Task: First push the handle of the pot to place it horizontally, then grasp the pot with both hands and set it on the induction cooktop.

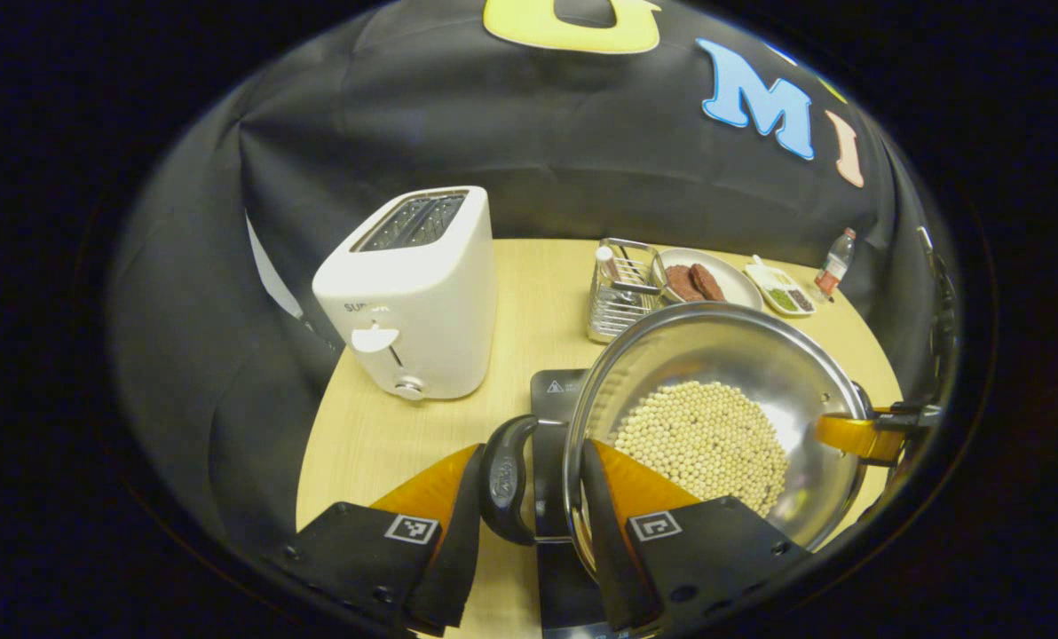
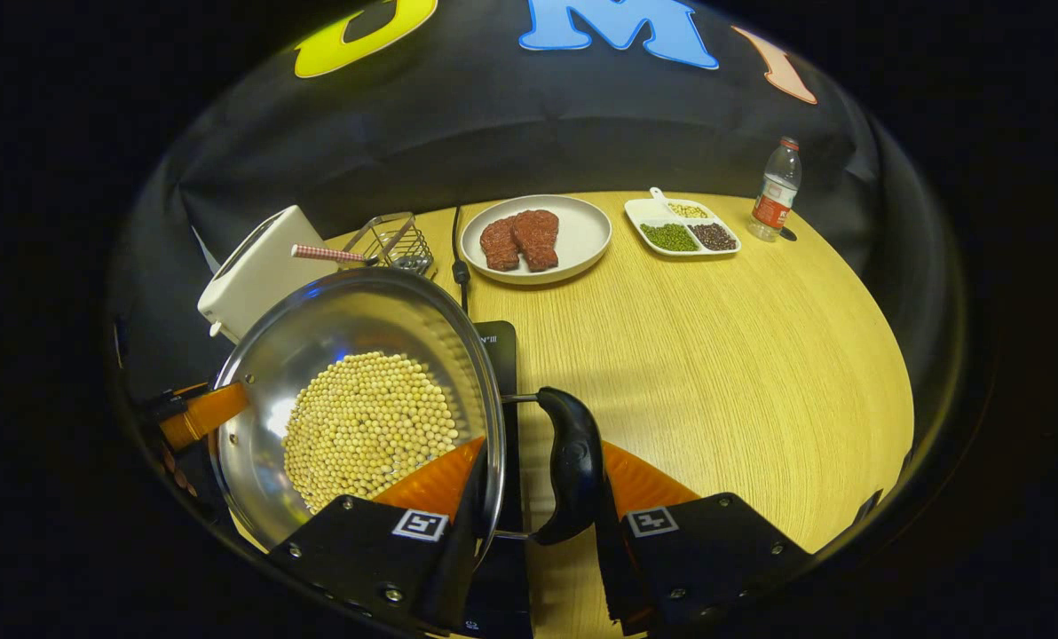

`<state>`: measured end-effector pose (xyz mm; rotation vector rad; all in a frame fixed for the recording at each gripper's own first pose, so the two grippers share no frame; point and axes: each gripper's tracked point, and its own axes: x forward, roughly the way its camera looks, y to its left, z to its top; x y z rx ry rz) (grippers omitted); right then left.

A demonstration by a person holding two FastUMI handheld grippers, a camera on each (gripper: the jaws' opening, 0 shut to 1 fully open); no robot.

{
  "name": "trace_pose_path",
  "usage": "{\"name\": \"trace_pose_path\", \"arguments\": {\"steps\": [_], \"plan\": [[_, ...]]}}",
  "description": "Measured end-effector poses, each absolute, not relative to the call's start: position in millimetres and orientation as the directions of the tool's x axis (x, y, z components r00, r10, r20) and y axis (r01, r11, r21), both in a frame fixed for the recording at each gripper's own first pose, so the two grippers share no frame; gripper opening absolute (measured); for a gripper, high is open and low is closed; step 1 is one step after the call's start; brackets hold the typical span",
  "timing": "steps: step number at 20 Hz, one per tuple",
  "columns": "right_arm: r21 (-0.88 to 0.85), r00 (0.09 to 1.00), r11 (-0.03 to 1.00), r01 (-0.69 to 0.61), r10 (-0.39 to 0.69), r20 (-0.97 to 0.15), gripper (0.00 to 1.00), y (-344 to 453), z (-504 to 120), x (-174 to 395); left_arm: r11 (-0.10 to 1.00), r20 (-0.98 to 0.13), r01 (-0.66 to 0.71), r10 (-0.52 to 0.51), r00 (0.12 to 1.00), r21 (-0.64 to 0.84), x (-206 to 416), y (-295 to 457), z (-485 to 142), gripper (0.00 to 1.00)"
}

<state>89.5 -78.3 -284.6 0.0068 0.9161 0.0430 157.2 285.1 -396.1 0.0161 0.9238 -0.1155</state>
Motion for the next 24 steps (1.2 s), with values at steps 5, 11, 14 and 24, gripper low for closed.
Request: {"name": "trace_pose_path", "arguments": {"steps": [5, 11, 14, 24], "plan": [[0.034, 0.638, 0.997, -0.066, 0.068, -0.767, 0.55, -88, -274, 92, 0.997, -0.759, 0.07, -0.077, 0.646, -0.042, 157, 288, -386, 0.73], [0.023, 0.728, 0.994, -0.112, 0.097, -0.678, 0.98, -125, -197, 79, 0.998, -0.639, -0.041, 0.005, 0.769, -0.042, 146, 315, -329, 0.96], [0.046, 0.812, 0.992, -0.121, 0.126, -0.57, 0.98, -156, -124, 73, 0.996, -0.544, -0.08, 0.047, 0.838, -0.037, 135, 317, -278, 0.96], [-0.016, 0.972, 0.989, -0.148, 0.143, -0.189, 0.98, -255, 82, 48, 0.993, -0.248, 0.011, -0.04, 0.968, -0.12, 106, 143, -76, 0.96]]}}
